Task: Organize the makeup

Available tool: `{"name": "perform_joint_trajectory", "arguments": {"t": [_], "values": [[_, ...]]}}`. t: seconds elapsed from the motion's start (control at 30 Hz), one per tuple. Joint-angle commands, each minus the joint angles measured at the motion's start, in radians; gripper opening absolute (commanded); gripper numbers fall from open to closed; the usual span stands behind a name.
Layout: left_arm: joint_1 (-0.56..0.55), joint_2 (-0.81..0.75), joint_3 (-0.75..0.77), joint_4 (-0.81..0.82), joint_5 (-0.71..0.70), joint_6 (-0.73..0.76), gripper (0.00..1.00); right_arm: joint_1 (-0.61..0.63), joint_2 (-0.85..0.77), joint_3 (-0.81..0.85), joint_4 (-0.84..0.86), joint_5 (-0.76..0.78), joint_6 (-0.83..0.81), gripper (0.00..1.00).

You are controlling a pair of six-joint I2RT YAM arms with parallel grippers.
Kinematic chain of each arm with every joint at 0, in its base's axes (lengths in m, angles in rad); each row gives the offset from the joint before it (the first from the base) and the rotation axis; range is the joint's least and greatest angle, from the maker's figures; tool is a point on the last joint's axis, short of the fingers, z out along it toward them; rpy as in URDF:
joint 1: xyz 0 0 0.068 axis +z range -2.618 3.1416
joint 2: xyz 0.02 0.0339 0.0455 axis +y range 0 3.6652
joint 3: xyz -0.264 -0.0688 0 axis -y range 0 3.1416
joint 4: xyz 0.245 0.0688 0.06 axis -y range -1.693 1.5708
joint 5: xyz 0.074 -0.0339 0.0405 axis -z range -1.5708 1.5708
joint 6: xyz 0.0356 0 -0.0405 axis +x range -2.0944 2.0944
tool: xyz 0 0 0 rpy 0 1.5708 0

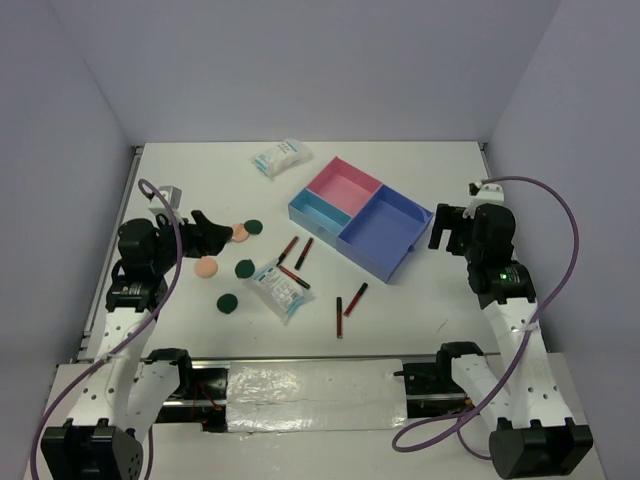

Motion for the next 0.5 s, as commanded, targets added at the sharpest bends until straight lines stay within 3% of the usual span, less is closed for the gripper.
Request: {"name": "perform_joint_trajectory", "arguments": {"t": [0.0, 0.03, 0.07, 0.13, 0.17, 0.33, 0.43, 0.47], "values": [[-0.002, 0.038, 0.016, 0.091, 0.071, -0.02, 0.72, -0.004, -0.043, 0.037, 0.01, -0.186, -0.141, 1.0], [-0.002, 0.046, 0.016, 0.099, 0.078, -0.027, 0.63, -0.004, -0.061, 0.027, 0.013, -0.332, -0.208, 1.0], [-0.002, 0.055, 0.018, 0.107, 0.083, -0.033, 0.39, -0.002, -0.078, 0.007, 0.013, -0.401, -0.324, 1.0], [-0.002, 0.078, 0.018, 0.127, 0.094, -0.05, 0.18, 0.0, -0.124, -0.01, -0.002, -0.602, -0.435, 1.0], [-0.002, 0.087, 0.018, 0.13, 0.095, -0.056, 0.0, 0.001, -0.135, -0.024, -0.005, -0.638, -0.503, 1.0], [-0.003, 0.157, 0.027, 0.18, 0.092, -0.113, 0.0, 0.001, -0.117, -0.039, -0.046, -0.732, -0.565, 1.0], [-0.022, 0.249, 0.082, 0.184, 0.098, -0.107, 0.13, 0.001, -0.055, -0.039, -0.066, -0.827, -0.568, 0.99], [-0.029, 0.275, 0.105, 0.174, 0.075, -0.098, 0.24, 0.001, -0.037, -0.029, -0.071, -0.87, -0.569, 0.92]]}}
